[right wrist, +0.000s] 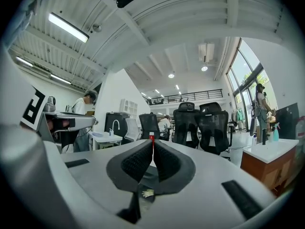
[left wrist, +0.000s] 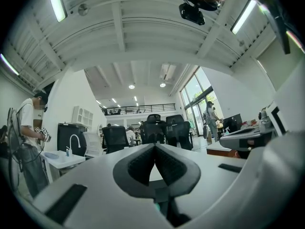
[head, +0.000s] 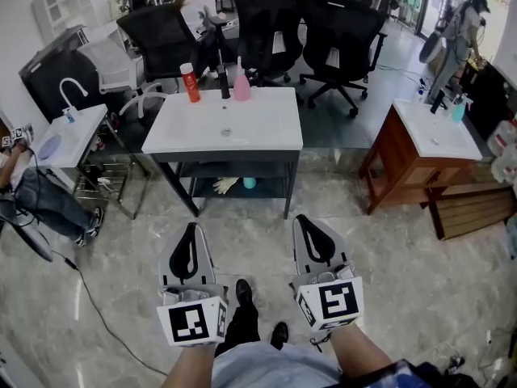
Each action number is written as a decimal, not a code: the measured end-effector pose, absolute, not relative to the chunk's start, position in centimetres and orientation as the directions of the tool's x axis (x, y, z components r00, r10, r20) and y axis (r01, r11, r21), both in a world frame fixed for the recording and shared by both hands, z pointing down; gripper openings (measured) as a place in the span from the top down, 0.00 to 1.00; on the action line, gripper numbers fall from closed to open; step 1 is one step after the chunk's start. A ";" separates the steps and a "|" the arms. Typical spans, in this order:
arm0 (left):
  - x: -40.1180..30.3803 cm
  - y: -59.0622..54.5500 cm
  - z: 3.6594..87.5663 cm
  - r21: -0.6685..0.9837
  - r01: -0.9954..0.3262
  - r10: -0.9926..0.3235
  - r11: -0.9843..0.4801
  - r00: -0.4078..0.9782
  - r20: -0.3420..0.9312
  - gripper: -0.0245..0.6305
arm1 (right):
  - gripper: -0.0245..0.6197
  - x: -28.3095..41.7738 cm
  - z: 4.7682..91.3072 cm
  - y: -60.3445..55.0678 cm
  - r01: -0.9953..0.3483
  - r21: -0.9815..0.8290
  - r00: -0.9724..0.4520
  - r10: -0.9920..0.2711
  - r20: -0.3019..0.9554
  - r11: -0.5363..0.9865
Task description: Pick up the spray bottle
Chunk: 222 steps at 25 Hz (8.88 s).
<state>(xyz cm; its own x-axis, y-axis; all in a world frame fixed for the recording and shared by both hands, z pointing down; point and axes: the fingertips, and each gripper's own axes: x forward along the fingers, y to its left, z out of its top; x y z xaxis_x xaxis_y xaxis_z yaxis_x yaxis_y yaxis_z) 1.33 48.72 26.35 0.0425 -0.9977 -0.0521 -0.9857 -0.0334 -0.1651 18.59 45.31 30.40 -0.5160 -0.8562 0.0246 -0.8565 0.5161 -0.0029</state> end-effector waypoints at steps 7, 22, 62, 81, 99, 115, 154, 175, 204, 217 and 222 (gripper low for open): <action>-1.8 43.3 27.8 -0.151 -0.988 -0.999 -0.018 0.025 -0.044 0.94 | 0.93 15.7 31.9 39.5 -0.852 -0.003 -0.523 -0.851 0.046 0.524; -10.0 26.8 26.7 -0.141 -0.989 -0.996 -0.050 0.059 -0.059 0.94 | 0.93 6.7 30.5 23.5 -0.855 0.012 -0.518 -0.855 0.035 0.519; -12.1 0.3 30.1 -0.144 -0.987 -0.997 -0.075 0.074 0.017 0.94 | 0.94 5.6 33.2 -4.2 -0.884 -0.014 -0.467 -0.880 0.085 0.468; -10.8 -6.7 27.0 -0.182 -0.983 -0.997 0.027 -0.014 -0.069 0.94 | 0.94 6.0 29.4 -14.3 -0.841 0.013 -0.541 -0.841 -0.025 0.541; -15.1 -13.5 27.9 -0.140 -0.990 -0.999 0.003 0.004 -0.046 0.94 | 0.94 0.7 32.5 -20.0 -0.841 -0.013 -0.541 -0.840 0.043 0.541; -19.1 -20.9 32.7 -0.158 -0.983 -0.994 -0.093 0.083 0.072 0.94 | 0.72 -2.3 39.5 -25.2 -0.882 -0.066 -0.470 -0.864 0.182 0.466; -24.7 -28.7 38.7 -0.127 -0.985 -0.978 -0.119 0.094 0.186 0.94 | 0.62 -4.7 45.5 -34.2 -0.932 -0.039 -0.354 -0.887 0.297 0.359; -25.0 -29.3 38.9 -0.120 -0.985 -0.978 -0.121 0.098 0.186 0.94 | 0.70 -4.9 45.8 -35.1 -0.933 -0.026 -0.348 -0.885 0.309 0.358; -25.3 -29.8 38.8 -0.121 -0.986 -0.978 -0.118 0.095 0.188 0.94 | 0.71 -5.2 46.6 -35.5 -0.930 -0.021 -0.353 -0.877 0.327 0.366; -25.2 -29.7 38.6 -0.124 -0.985 -0.979 -0.116 0.093 0.179 0.94 | 0.72 -4.9 46.4 -35.4 -0.933 -0.020 -0.345 -0.882 0.320 0.358; -25.0 -29.5 38.2 -0.126 -0.985 -0.980 -0.116 0.093 0.175 0.94 | 0.72 -4.7 45.8 -35.3 -0.934 -0.021 -0.347 -0.886 0.309 0.358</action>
<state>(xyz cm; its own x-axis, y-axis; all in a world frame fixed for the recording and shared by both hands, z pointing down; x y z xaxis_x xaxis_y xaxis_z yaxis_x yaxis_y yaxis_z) -24.95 -29.52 38.24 0.0934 -0.9801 0.1752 -0.9852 -0.1164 -0.1258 -4.71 -35.28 45.80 -0.3466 -0.8858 0.3086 -0.9335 0.3579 -0.0213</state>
